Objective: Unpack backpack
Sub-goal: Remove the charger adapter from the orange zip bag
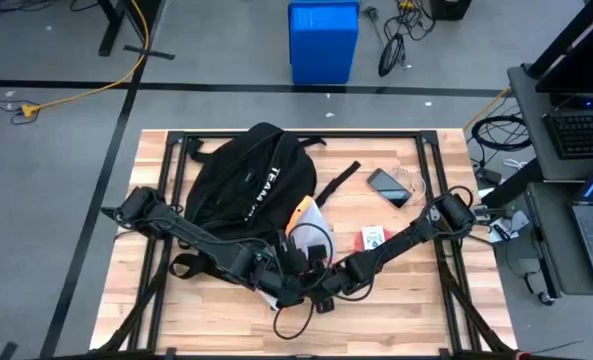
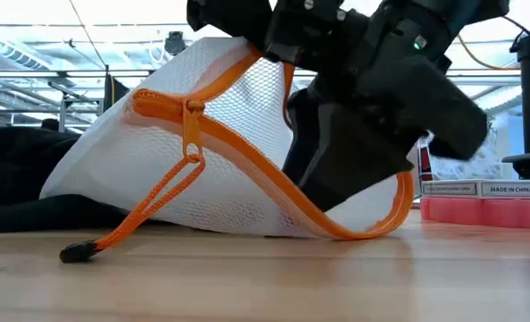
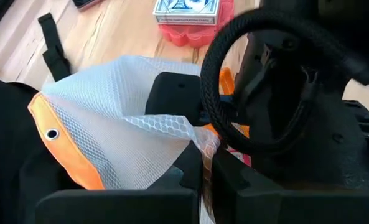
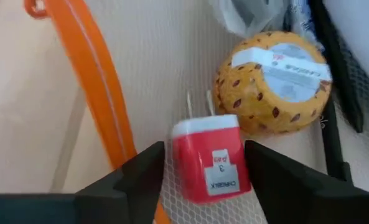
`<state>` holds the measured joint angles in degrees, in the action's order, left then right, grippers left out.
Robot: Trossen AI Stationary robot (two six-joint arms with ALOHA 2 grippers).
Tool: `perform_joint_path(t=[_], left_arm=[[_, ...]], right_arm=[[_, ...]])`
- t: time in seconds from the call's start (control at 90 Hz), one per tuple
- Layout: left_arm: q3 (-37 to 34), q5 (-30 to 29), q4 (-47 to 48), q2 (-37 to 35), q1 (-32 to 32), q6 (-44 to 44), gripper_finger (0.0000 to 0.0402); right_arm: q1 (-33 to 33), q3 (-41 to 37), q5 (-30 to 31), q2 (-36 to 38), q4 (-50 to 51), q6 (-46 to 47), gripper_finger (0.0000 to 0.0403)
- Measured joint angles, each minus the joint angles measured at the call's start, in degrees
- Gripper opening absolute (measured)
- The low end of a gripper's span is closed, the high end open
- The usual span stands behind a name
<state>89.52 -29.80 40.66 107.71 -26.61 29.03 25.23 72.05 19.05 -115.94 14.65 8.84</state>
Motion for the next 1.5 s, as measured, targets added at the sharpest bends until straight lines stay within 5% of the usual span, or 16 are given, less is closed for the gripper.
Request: perform_joint_path(t=[0.322, 0.8, 1.144, 1.5], left_arm=[[0.0, 0.02, -0.35, 0.01, -0.02, -0.65, 0.0], [0.09, 0.25, -1.9, -0.06, -0.26, -0.84, 0.0], [0.09, 0.04, -1.33, -0.06, -0.23, -0.82, 0.0], [0.09, -0.15, -1.18, -0.06, -0.25, -0.8, 0.0]], right_arm=[[0.16, 0.0, -2.96, 0.46, 0.18, -1.4, 0.0122], [7.51, 14.55, -4.39, 3.47, 27.96, 4.93, 0.0125], [11.98, 15.02, -5.4, 8.83, 32.95, 7.79, 0.0127], [16.17, 15.1, 2.61, 10.69, 51.78, 22.82, 0.0129]])
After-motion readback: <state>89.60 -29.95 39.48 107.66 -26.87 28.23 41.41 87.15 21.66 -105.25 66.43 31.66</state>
